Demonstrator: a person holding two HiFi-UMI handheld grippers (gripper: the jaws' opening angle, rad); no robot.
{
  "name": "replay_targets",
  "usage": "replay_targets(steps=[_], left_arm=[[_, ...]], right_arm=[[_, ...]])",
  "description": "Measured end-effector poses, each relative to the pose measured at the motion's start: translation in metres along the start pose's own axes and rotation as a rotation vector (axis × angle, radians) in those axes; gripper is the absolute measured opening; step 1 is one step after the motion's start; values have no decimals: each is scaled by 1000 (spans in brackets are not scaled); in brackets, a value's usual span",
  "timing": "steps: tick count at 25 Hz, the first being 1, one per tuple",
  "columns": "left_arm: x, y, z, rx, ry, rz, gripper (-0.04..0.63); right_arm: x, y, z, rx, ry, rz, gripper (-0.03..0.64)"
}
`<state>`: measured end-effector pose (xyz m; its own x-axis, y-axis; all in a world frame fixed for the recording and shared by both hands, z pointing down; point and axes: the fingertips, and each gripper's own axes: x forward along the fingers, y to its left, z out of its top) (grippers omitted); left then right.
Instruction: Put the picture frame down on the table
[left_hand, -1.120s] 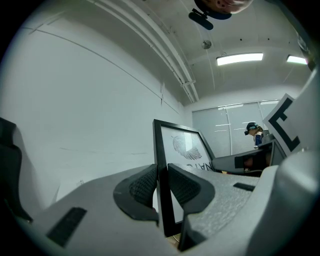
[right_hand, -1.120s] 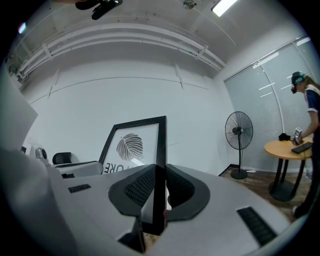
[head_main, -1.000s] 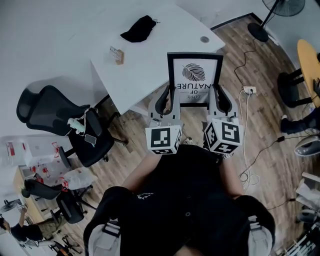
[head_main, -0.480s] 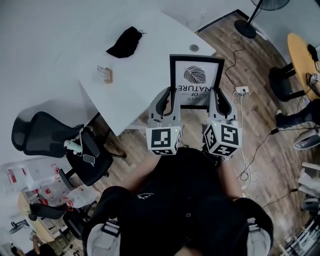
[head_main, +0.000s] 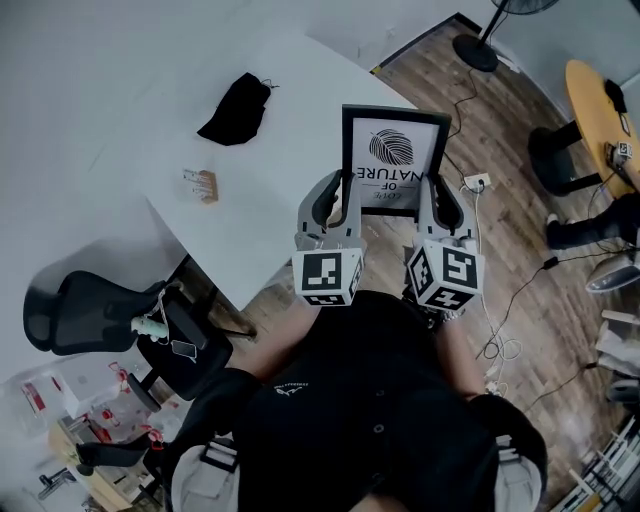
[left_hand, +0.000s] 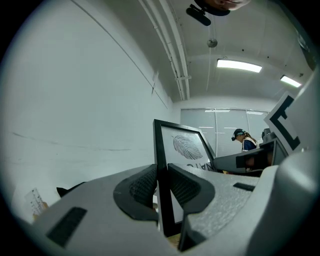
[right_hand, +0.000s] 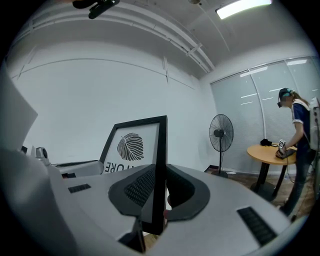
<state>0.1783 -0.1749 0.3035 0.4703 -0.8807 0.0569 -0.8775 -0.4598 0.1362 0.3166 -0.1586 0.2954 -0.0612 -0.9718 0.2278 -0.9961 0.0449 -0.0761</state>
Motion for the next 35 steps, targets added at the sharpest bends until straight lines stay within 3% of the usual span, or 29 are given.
replay_targets(steps=[8, 17, 35], left_arm=[[28, 69, 13, 5, -23, 29, 72], [13, 148, 13, -17, -22, 157, 72], [-42, 257, -10, -88, -10, 584, 72]], right_arm=[[64, 45, 13, -4, -15, 29, 66], [112, 119, 7, -43, 20, 152, 66], [182, 248, -21, -168, 133, 565, 66]])
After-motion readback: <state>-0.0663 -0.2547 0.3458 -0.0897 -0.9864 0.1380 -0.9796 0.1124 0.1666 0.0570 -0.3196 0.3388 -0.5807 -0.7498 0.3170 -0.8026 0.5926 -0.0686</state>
